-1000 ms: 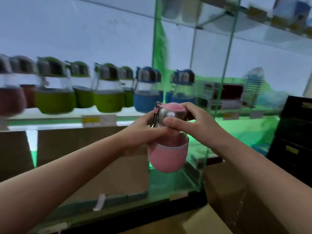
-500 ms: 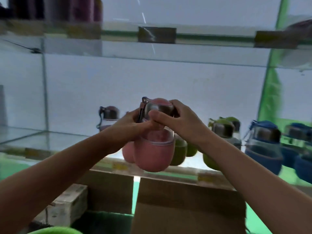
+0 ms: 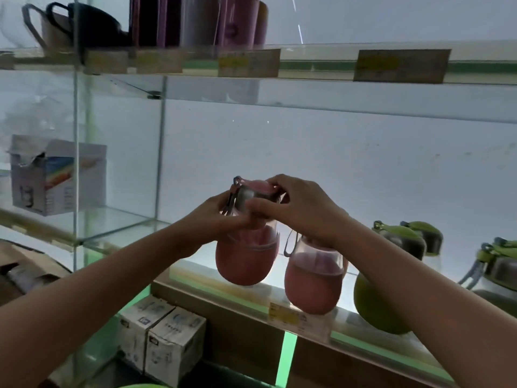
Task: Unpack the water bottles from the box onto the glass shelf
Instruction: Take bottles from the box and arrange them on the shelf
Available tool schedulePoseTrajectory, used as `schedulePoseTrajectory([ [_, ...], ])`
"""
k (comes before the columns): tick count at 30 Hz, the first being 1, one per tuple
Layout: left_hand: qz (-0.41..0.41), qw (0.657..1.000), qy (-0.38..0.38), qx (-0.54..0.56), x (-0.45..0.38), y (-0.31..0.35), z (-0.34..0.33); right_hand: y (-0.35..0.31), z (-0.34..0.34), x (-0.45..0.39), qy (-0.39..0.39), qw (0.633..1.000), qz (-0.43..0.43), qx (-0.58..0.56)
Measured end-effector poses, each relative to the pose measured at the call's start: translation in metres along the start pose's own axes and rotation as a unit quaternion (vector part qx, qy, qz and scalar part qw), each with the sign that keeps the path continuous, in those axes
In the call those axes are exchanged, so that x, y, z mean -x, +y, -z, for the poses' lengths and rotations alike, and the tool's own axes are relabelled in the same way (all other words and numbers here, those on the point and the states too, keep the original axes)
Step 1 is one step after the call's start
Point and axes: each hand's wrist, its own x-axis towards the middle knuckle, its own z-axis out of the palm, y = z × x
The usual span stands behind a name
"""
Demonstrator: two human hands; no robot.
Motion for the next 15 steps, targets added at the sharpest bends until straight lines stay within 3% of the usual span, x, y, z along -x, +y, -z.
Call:
schedulePoseTrajectory([
  [7, 0.066, 0.998, 0.01, -0.005, -0.016, -0.035, 0.0, 0.015, -0.013, -0.02, -0.062, 0.994, -0.018, 0.086],
  [15, 0.099, 0.995, -0.014, 0.004, -0.02, -0.043, -0.001, 0.024, -0.008, -0.025, -0.083, 0.993, -0.02, 0.084],
])
